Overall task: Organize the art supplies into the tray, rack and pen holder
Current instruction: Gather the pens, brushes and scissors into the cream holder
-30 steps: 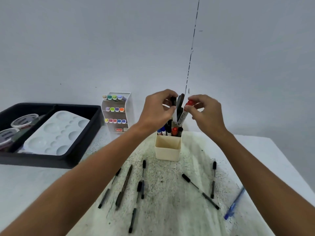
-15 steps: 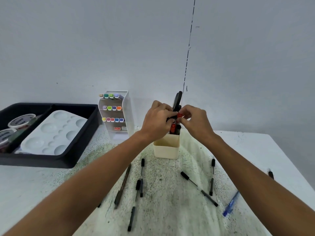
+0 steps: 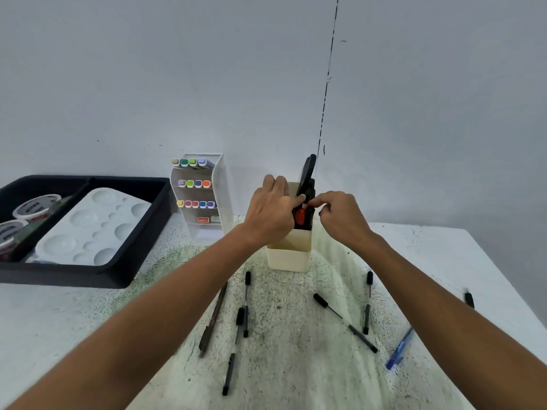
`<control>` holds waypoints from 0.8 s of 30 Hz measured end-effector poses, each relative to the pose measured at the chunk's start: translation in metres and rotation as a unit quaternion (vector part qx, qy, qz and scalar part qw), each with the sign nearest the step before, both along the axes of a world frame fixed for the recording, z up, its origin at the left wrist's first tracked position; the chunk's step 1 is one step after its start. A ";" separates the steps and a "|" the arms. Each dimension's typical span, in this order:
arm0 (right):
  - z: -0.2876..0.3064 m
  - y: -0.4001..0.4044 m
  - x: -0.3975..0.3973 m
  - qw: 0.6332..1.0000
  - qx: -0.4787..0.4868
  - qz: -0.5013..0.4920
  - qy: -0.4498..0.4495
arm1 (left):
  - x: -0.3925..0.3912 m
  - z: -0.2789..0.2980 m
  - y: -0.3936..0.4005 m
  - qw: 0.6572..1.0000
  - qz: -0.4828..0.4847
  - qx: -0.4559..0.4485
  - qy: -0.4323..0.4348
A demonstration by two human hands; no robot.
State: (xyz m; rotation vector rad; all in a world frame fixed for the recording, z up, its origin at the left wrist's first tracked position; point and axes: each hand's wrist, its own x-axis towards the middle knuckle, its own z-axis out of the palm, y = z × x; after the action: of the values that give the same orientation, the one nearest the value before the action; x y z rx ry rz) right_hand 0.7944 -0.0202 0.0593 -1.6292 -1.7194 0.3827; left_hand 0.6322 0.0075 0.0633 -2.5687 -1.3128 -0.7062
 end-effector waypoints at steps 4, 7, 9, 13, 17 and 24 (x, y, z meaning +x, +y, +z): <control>-0.001 -0.002 0.001 1.000 -0.018 0.002 -0.019 | -0.003 -0.003 0.000 1.000 0.000 0.011 0.014; -0.003 -0.003 0.001 0.999 -0.020 0.010 -0.024 | -0.003 -0.005 -0.001 0.999 -0.008 0.036 0.018; -0.004 -0.006 0.002 1.000 -0.004 0.011 -0.017 | -0.003 -0.005 -0.004 0.998 -0.013 0.059 -0.005; -0.018 -0.022 0.013 0.997 0.052 -0.035 0.043 | -0.012 -0.011 -0.016 0.988 -0.040 0.092 -0.113; -0.064 -0.051 0.042 0.994 0.041 -0.104 -0.015 | -0.051 -0.047 -0.035 0.985 -0.029 0.029 -0.165; -0.120 -0.104 0.107 0.894 -0.197 -0.313 -0.253 | -0.149 -0.114 -0.069 0.966 0.180 -0.126 -0.135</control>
State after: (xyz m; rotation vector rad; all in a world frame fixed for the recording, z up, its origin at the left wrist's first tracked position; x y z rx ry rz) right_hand 0.9011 -0.1240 -0.0605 -2.6481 -1.3821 -0.0297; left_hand 0.4832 -0.0617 -0.0510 -2.3638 -2.0098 -0.8857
